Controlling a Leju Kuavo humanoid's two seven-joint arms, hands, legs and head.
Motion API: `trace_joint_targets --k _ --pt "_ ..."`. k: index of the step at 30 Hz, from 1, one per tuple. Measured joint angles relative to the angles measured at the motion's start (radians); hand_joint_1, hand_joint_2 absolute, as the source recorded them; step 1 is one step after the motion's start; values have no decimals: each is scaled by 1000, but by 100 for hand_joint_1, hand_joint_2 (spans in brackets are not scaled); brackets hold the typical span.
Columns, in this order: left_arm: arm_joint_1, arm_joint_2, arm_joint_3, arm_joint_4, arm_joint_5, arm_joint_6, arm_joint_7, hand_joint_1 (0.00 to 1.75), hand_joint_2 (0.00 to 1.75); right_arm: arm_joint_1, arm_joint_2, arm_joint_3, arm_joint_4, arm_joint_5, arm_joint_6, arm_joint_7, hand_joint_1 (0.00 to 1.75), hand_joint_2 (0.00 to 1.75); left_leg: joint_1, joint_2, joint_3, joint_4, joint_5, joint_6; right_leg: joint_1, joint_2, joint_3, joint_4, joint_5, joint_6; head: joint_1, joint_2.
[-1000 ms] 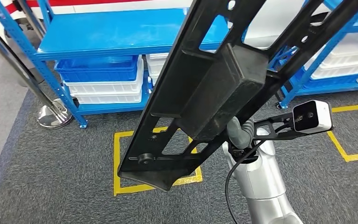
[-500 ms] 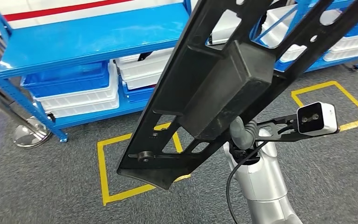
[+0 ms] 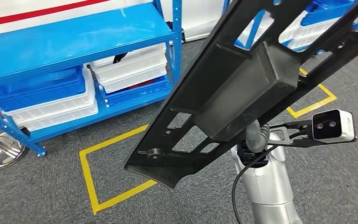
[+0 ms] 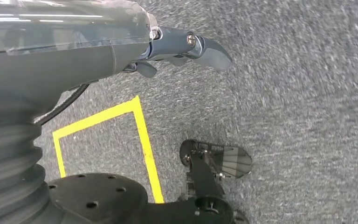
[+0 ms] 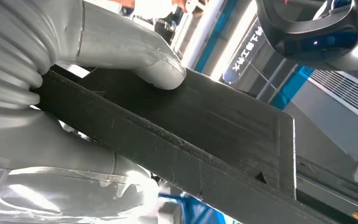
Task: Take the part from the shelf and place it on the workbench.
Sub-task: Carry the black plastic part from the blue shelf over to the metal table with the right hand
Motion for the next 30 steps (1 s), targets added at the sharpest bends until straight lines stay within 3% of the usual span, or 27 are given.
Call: trace_joint_targets --k 2,3,5,7,8,10,11,12,13,14,16,18,19,21,23,25,27,28,29,30 --pt "-3 1 -2 0 -1 0 0 0 175 0 0 -4 -7 0 0 -1 175 175 -4 15 -1 7 -7 -11 5 -30 57 -108 31 -10 -1 0" --pt "-4 2 -3 0 -1 1 0 0 175 0 0 -5 -9 0 1 -1 175 175 -7 21 0 9 -10 -17 8 -36 65 -128 32 -18 -1 0" --pt "-5 4 -6 0 -3 4 0 0 175 2 0 -12 -12 -2 3 -2 175 175 -9 36 3 9 -12 -28 12 -18 61 -127 33 -34 -2 0" --pt "-6 4 -8 0 -5 8 0 0 175 4 1 -18 -17 -4 8 -3 175 175 -4 19 -3 29 -33 -38 9 0 60 -131 38 -48 -2 0" --pt "-5 4 -10 0 -6 10 0 0 175 5 2 -20 -19 -5 11 -3 175 175 -2 -2 -17 65 -59 -41 8 8 60 -133 40 -55 -2 0" --pt "-2 4 -12 0 -9 14 5 0 175 11 6 -21 -21 -11 14 -4 175 175 0 -43 -74 195 -130 -44 9 28 58 -134 43 -63 -2 0" --pt "0 4 -13 0 -11 18 10 0 175 17 7 -23 -21 -13 15 -5 175 175 0 -50 -105 262 -156 -44 11 40 57 -134 44 -65 -2 0" --pt "2 4 -14 0 -16 24 17 0 175 23 8 -25 -21 -16 16 -5 175 175 0 -53 -125 304 -164 -42 13 53 57 -133 44 -66 -2 0" --pt "4 4 -16 0 -21 32 25 0 175 29 9 -28 -22 -21 17 -5 175 175 -1 -54 -125 303 -149 -39 16 66 57 -132 45 -66 -2 0" --pt "5 4 -18 0 -28 40 32 0 175 34 10 -31 -22 -25 17 -5 175 175 -1 -58 -107 262 -117 -34 17 80 58 -132 45 -66 -2 0" --pt "6 7 -22 0 -38 53 43 0 175 42 15 -36 -23 -34 18 -5 175 175 -2 -97 -44 121 -46 -19 20 103 59 -129 46 -64 -2 0" --pt "6 10 -25 0 -45 61 47 0 175 56 20 -39 -25 -39 18 -5 175 175 -4 -136 -7 32 -19 -10 16 122 52 -127 50 -56 -1 0" --pt "7 12 -27 0 -47 63 48 0 175 67 22 -39 -26 -40 18 -5 175 175 -5 -142 -3 22 -21 -9 13 131 48 -128 53 -50 -1 0" --pt "7 10 -32 0 -54 66 51 0 175 91 24 -43 -32 -35 16 -7 175 175 -5 -123 1 8 -13 -5 10 144 43 -131 59 -36 -1 0" --pt "9 9 -39 0 -61 67 55 0 175 111 25 -46 -41 -23 14 -14 175 175 1 -98 7 -9 -1 2 15 107 26 -97 32 -27 5 0" --pt "12 9 -43 0 -65 68 59 0 175 128 25 -47 -52 -9 12 -23 175 175 2 -71 8 -16 3 8 16 52 -25 12 -33 -20 11 0" --pt "17 10 -45 0 -68 68 62 0 175 148 25 -48 -60 4 8 -30 175 175 1 -43 7 -14 1 9 9 34 -71 117 -74 -12 12 0" --pt "18 10 -46 0 -69 69 62 0 175 157 25 -48 -63 9 5 -34 175 175 1 -30 7 -13 -1 8 5 30 -73 125 -70 -8 12 0" --pt "18 10 -47 0 -70 70 62 0 175 164 25 -48 -65 13 2 -39 175 175 1 -18 7 -11 -3 5 1 25 -53 94 -48 -5 12 0" --pt "17 10 -48 0 -71 72 63 0 175 168 25 -48 -69 16 -1 -44 175 175 1 -8 8 -7 -7 2 -1 13 -15 29 -17 -4 12 0"
